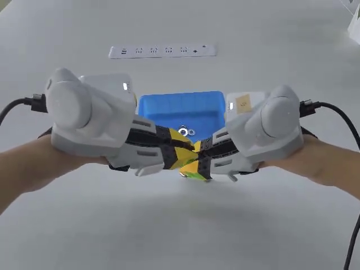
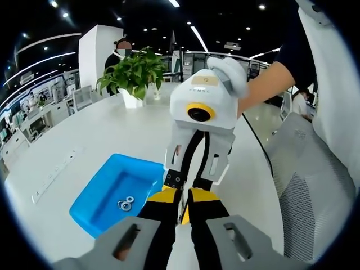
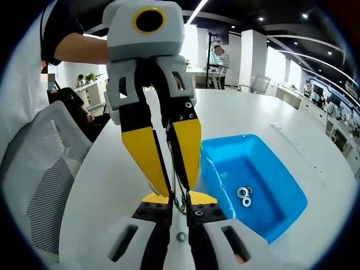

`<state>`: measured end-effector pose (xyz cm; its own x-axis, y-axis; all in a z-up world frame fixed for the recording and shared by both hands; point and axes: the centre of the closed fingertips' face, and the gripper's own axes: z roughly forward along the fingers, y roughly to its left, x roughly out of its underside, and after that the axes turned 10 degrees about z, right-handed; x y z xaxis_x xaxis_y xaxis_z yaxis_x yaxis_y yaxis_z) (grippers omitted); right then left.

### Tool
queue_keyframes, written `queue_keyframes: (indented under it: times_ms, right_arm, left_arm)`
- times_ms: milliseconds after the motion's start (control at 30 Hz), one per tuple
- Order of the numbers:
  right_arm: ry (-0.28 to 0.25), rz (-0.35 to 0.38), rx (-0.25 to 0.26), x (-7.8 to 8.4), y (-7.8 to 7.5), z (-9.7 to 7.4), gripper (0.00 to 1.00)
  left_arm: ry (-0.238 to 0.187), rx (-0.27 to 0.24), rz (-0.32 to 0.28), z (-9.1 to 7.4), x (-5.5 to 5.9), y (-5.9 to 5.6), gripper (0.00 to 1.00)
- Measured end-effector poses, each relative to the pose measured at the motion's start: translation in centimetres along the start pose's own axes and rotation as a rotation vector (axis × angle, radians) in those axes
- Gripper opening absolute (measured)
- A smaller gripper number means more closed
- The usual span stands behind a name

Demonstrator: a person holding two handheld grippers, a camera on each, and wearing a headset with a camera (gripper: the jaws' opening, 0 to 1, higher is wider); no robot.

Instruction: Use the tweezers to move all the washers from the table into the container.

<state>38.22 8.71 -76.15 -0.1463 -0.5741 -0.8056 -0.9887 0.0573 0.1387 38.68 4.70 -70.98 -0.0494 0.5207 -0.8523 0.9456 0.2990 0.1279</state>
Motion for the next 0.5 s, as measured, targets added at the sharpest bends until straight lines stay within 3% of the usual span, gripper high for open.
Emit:
queue_keyframes:
  times_ms: [300, 500]
  right_arm:
    - [-0.001, 0.011, 0.005, -0.4, 0.0, -0.1, 0.1]
    - [-0.008, 0.02, 0.017, -0.9, 0.1, -0.6, 0.1]
  left_arm:
    - [0.014, -0.006, -0.007, -0.4, 0.2, -0.2, 0.16]
    - [0.015, -0.04, -0.023, -1.4, 0.3, -0.1, 0.19]
